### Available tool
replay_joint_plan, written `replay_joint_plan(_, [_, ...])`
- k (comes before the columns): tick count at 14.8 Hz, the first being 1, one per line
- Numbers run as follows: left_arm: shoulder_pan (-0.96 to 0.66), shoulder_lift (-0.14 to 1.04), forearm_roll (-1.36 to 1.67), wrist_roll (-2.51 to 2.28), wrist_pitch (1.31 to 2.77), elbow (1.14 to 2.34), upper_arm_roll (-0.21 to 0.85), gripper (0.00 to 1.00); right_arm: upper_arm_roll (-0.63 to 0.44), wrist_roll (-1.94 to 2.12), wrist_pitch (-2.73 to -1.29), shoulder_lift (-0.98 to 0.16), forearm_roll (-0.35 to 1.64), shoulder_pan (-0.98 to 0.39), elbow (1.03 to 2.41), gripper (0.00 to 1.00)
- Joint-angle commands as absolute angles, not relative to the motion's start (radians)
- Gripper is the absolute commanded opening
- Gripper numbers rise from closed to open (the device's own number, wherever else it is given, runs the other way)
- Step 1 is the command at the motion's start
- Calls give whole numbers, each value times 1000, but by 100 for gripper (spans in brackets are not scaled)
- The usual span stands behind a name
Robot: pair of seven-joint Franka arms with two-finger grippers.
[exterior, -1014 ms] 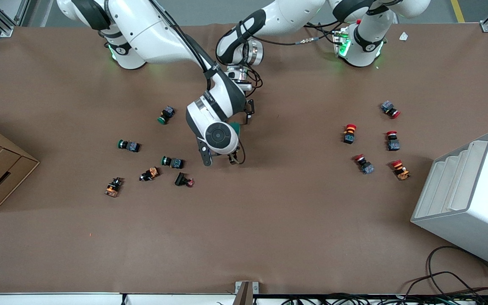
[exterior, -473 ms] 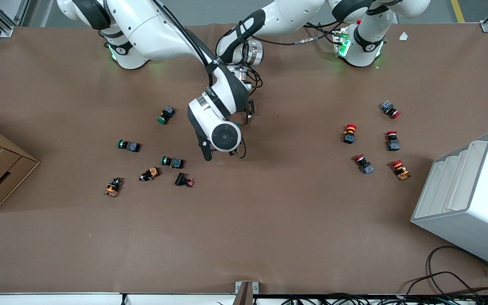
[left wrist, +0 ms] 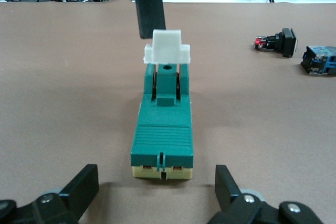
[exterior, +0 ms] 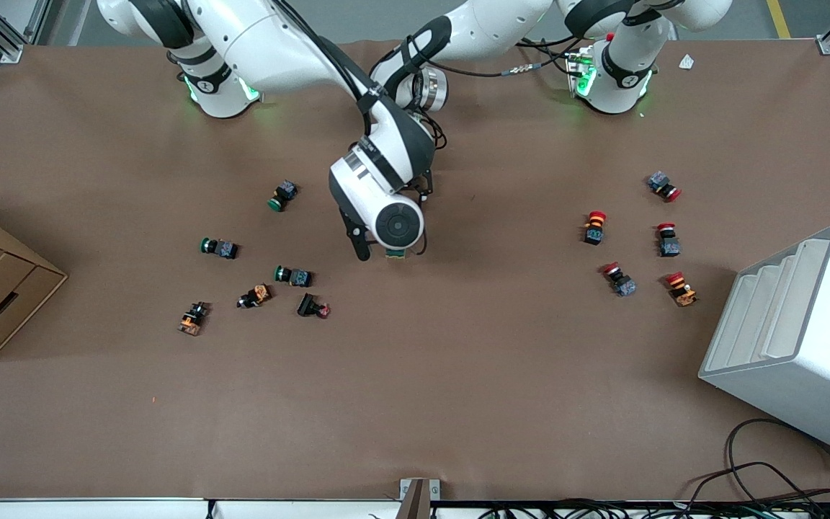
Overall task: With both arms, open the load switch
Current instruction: 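Push the white lever handle down with the right gripper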
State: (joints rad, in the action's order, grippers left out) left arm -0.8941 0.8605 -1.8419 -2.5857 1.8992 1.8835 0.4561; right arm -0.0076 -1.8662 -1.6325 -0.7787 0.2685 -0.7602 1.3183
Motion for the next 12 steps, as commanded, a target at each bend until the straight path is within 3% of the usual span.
replay_joint_plan(1, [-900,902,-1850,-2625,1922,1864,456,97,-14,-1878,-1612,-773,278,-765,1322,100])
replay_joint_plan(12, [-899,900,-1850,-2626,1921,1864,456,97,-15,-1864,-1631,-787,250,-788,1374,100])
